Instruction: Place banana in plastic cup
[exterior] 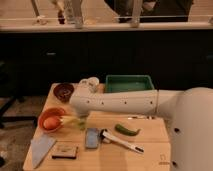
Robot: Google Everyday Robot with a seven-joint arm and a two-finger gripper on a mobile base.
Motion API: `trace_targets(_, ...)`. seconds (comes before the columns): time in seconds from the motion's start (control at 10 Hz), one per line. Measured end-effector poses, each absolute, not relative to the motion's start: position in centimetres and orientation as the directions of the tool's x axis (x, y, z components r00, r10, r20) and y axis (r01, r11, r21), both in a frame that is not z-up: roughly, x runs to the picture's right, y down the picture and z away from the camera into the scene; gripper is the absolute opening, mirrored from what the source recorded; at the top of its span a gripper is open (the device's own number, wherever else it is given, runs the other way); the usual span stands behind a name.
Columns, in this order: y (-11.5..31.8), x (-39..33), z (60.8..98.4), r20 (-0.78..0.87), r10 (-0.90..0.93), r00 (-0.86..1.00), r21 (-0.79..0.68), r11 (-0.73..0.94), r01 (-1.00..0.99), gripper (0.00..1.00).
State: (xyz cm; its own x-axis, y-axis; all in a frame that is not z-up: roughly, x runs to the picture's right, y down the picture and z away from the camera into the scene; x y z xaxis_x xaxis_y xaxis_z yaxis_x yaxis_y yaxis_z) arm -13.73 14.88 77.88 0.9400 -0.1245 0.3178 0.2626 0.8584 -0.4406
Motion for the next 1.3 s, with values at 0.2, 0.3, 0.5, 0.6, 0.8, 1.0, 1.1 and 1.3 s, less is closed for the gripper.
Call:
trace_targets(0.2,14.88,-13.71,77.88,0.318,-0.124,0.94,-0.441,0.858,0.262,0.18)
trace_targets(0.3,14.87,-13.7,77.88,0.318,-0.124,0.94,-0.441,0.859,0.262,0.27)
trace_targets(0.5,14.87,-13.68,77.89,0.317,-0.124,0.94,-0.441,0.859,0.262,0.49)
trace_targets(0.6,14.88,-13.69,77.89,0.317,-0.124,0.94,-0.441,0.858,0.262,0.59)
trace_targets(0.8,14.97,-13.68,77.94,0.318,-0.123,0.94,-0.442,0.858,0.262,0.77)
trace_targets(1.0,14.95,-13.68,77.93,0.318,-0.123,0.94,-0.442,0.858,0.262,0.8)
trace_targets(1.1,14.95,-13.68,77.93,0.318,-0.123,0.94,-0.442,0.858,0.262,0.8)
trace_targets(1.3,14.95,-13.69,77.93,0.318,-0.123,0.94,-0.442,0.858,0.262,0.8)
